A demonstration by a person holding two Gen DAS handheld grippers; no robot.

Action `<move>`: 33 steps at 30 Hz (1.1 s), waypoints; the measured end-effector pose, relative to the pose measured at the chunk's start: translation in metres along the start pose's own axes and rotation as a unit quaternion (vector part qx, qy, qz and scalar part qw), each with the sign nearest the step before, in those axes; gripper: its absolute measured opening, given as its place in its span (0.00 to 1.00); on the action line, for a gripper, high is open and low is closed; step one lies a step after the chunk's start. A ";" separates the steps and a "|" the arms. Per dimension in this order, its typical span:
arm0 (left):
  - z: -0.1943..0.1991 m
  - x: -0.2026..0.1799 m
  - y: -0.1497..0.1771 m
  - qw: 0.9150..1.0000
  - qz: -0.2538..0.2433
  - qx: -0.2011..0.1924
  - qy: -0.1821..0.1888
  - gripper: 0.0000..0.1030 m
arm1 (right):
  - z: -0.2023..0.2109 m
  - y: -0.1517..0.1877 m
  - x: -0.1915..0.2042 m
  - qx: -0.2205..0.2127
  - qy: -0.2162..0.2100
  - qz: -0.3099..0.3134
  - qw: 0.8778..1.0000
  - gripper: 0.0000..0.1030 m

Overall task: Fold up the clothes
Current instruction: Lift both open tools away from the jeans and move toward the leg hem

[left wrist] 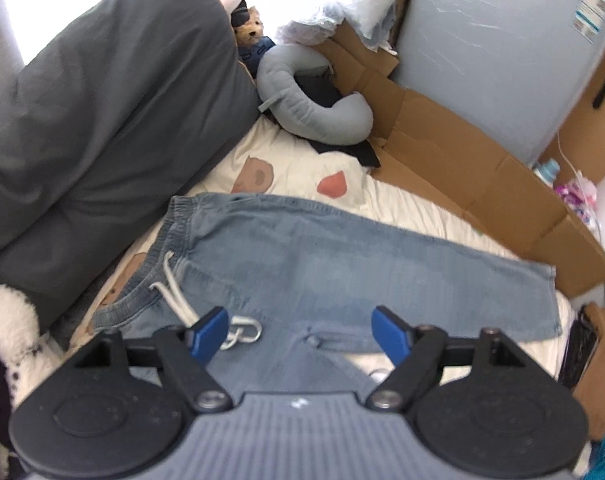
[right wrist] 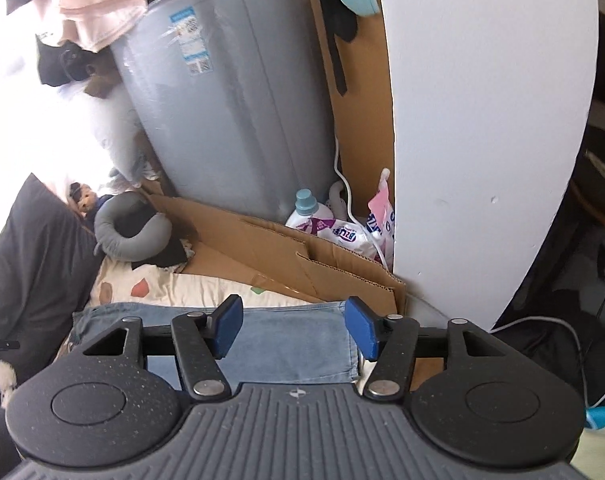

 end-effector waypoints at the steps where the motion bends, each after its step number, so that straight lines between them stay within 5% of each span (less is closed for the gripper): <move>1: 0.005 0.003 0.008 1.000 -0.003 0.001 -0.002 0.81 | 0.007 0.001 -0.002 -0.001 0.000 0.001 1.000 0.62; 12: 0.028 0.037 0.074 0.999 0.031 0.013 0.003 0.92 | 0.032 0.062 -0.004 0.008 -0.017 0.036 0.999 0.63; 33: -0.005 0.051 0.132 1.000 0.026 0.001 0.017 0.96 | -0.015 0.220 0.000 0.007 -0.040 -0.008 0.999 0.72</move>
Point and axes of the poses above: each gripper's, at about its wrist camera, not at the fingertips, and z roughly against the way its jaws point, x to its left, y to its underside, the point moved 5 cm from there along -z, roughly the way its jaws point
